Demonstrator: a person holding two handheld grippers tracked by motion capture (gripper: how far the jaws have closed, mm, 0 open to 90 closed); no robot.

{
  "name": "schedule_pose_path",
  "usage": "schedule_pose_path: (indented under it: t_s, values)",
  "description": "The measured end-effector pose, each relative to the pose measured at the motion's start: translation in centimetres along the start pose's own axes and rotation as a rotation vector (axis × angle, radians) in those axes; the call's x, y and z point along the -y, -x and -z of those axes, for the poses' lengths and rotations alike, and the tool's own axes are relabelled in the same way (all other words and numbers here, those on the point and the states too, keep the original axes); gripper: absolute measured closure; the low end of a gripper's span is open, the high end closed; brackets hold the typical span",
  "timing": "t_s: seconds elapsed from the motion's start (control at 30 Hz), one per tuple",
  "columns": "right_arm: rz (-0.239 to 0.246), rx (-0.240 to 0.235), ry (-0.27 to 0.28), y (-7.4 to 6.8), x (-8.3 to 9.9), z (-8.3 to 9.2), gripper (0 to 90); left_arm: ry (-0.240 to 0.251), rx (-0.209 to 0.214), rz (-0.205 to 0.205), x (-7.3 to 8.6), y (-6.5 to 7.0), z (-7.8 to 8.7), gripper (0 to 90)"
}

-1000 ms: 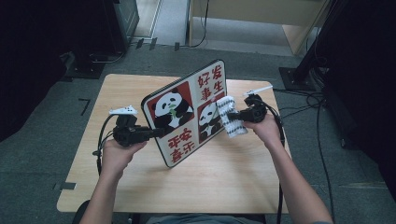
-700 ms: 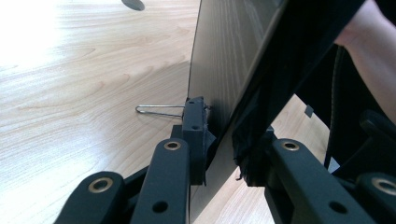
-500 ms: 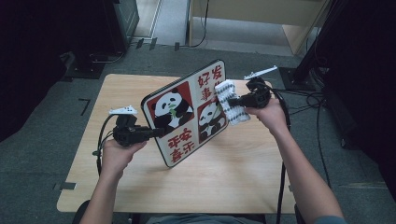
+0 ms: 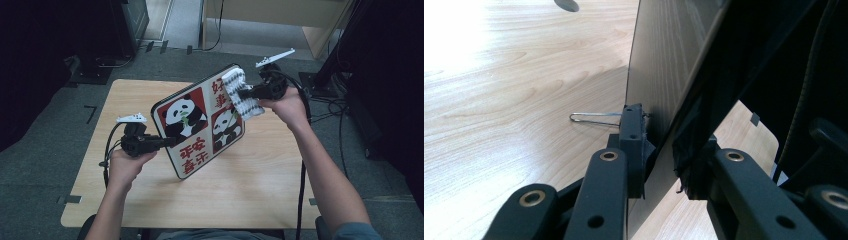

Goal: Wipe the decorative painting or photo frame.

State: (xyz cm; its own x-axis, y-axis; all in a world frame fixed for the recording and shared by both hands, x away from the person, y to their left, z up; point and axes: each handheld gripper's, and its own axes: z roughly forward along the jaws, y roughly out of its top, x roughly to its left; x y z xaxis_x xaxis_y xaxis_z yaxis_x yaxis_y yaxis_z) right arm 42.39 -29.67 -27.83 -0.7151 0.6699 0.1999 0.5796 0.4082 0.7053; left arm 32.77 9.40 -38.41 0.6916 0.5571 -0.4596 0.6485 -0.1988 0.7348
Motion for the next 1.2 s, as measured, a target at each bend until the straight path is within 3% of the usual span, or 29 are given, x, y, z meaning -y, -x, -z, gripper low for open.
schedule_pose_path:
  t_s: [0.63,0.87,1.2]
  values:
    - [0.057,-0.017,0.036,-3.0,-5.5,0.4,81.1,0.005,0.005,0.009,0.0,-0.1,0.0,76.3]
    - [0.069,-0.011,0.034,-3.6,-5.9,-0.7,81.0,0.006,0.009,0.005,0.0,-0.2,0.1,76.3]
    - [0.067,-0.019,0.025,-3.4,-5.2,-2.2,81.1,0.006,0.009,0.002,0.1,-0.3,0.1,76.3]
